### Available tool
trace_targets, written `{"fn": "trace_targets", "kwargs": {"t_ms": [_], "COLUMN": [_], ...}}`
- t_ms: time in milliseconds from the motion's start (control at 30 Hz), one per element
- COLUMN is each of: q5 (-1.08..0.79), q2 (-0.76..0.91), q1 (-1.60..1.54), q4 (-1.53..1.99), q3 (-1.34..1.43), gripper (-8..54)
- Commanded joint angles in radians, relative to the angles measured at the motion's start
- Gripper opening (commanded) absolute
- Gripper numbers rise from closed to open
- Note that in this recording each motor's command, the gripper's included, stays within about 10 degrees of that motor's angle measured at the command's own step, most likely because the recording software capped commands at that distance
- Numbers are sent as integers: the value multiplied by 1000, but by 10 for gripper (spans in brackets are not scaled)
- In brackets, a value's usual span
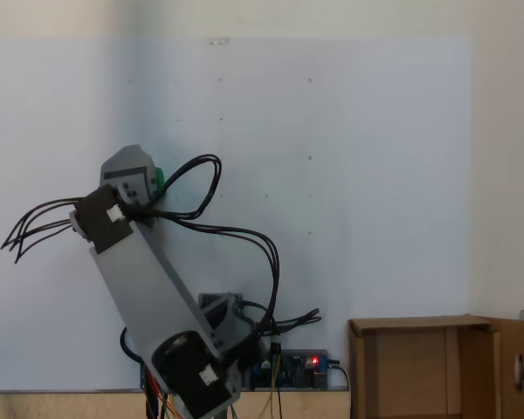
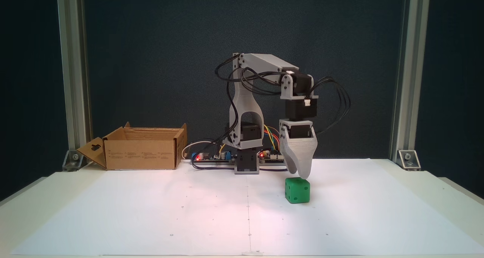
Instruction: Grasp a green dice and put it in the bin.
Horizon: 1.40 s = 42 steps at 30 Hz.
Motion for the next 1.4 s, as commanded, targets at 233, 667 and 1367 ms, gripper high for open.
{"fn": "trace_targets", "kwargs": {"t_ms": [233,667,1367], "q5": [58,57,64], "q2": [-51,-92,-107], "q1": [2,8,26], "q4": [-55,-126,-181], "q3": [15,52,129], "gripper": [432,430,386]}}
